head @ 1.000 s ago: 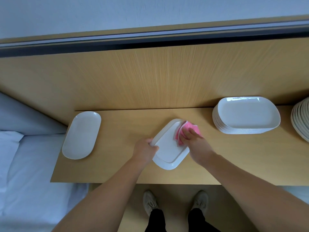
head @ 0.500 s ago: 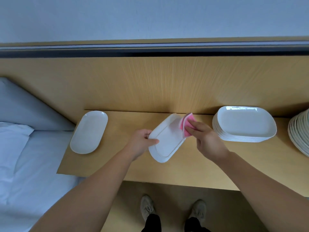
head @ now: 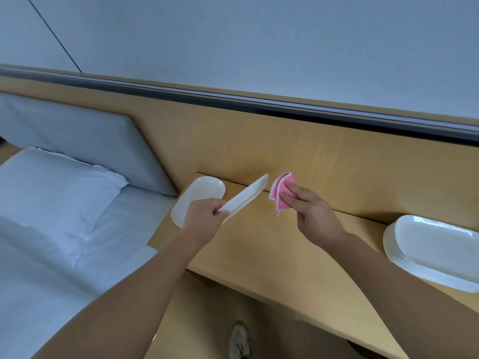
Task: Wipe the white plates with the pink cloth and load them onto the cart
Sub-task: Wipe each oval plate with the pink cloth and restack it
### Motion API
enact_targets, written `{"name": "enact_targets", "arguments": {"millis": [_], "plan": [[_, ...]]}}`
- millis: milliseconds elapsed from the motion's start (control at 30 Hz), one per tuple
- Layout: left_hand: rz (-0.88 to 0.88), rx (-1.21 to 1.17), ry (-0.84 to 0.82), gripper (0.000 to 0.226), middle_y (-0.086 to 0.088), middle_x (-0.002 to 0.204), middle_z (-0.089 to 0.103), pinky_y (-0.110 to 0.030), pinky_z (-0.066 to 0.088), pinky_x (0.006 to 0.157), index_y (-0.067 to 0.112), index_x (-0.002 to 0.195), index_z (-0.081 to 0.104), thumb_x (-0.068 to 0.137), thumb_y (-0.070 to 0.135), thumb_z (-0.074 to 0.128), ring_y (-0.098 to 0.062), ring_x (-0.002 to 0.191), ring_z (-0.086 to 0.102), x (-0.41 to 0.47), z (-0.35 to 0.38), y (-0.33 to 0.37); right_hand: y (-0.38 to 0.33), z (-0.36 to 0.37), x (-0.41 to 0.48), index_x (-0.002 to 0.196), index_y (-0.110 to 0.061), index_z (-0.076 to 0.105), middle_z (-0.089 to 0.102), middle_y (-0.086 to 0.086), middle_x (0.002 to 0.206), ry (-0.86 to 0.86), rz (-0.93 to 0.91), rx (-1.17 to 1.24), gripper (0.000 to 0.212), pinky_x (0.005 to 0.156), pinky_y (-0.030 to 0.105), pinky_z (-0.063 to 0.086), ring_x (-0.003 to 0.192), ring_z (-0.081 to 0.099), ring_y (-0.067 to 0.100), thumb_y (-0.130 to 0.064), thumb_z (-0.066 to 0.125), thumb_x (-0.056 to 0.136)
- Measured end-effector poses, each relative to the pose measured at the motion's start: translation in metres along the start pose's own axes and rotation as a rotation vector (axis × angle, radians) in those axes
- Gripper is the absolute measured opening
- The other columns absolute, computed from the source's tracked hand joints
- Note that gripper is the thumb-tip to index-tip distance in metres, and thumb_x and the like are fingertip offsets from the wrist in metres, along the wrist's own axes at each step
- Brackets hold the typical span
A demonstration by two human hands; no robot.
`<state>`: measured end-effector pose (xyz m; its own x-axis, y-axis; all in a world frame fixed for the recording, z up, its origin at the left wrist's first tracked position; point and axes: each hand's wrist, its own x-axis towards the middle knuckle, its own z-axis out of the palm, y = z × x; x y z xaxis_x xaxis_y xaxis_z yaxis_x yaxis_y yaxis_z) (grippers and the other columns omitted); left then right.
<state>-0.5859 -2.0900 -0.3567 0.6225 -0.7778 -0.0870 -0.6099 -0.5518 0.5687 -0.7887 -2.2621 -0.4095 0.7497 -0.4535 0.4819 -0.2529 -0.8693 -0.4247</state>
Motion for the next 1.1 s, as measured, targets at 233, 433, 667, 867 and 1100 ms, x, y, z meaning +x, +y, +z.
{"name": "enact_targets", "arguments": {"millis": [233,433,667,867,1100], "plan": [[-0.113,0.036,0.094,0.031,-0.004,0.119,0.068,-0.031,0.045,0.094,0.013,0.123,0.066,0.097,0.025,0.056,-0.021,0.109,0.06,0.006,-0.01,-0.059,-0.026,0.037,0.034,0.119,-0.004,0.068,0.059,0.018,0.13,-0.049,-0.032,0.041,0.06,0.1,0.047,0.044,0.114,0.06,0.037,0.028,0.059,0.069],[-0.034,0.223,0.05,0.032,-0.006,0.12,0.068,-0.034,0.048,0.093,0.014,0.126,0.064,0.101,0.023,0.046,-0.025,0.109,0.061,0.026,0.003,-0.094,-0.038,0.061,0.05,0.117,-0.003,0.068,0.06,0.019,0.129,-0.05,-0.025,0.011,0.054,0.099,0.043,0.041,0.112,0.061,0.036,0.021,0.054,0.071],[0.025,0.48,-0.11,0.039,0.007,0.123,0.062,-0.034,0.054,0.084,0.023,0.126,0.058,0.097,0.008,0.037,-0.018,0.108,0.059,0.037,0.03,-0.111,-0.036,0.086,0.05,0.121,-0.007,0.067,0.057,0.015,0.134,-0.111,0.051,0.017,0.053,0.102,0.039,0.04,0.118,0.058,0.032,0.017,0.054,0.075],[0.016,0.537,-0.201,0.035,0.005,0.114,0.061,-0.032,0.055,0.077,0.021,0.121,0.057,0.094,0.006,0.041,-0.016,0.103,0.058,0.048,0.047,-0.133,-0.036,0.1,0.05,0.119,-0.007,0.068,0.06,0.013,0.131,-0.096,0.046,-0.009,0.047,0.099,0.029,0.042,0.116,0.054,0.023,0.004,0.045,0.08],[0.014,0.534,-0.257,0.04,0.009,0.137,0.049,-0.031,0.052,0.089,0.021,0.13,0.055,0.098,0.005,0.038,-0.013,0.124,0.046,0.06,0.053,-0.142,-0.029,0.107,0.049,0.119,-0.005,0.068,0.059,0.015,0.131,-0.144,0.086,-0.02,0.05,0.098,0.038,0.043,0.114,0.061,0.033,0.009,0.047,0.076]]}}
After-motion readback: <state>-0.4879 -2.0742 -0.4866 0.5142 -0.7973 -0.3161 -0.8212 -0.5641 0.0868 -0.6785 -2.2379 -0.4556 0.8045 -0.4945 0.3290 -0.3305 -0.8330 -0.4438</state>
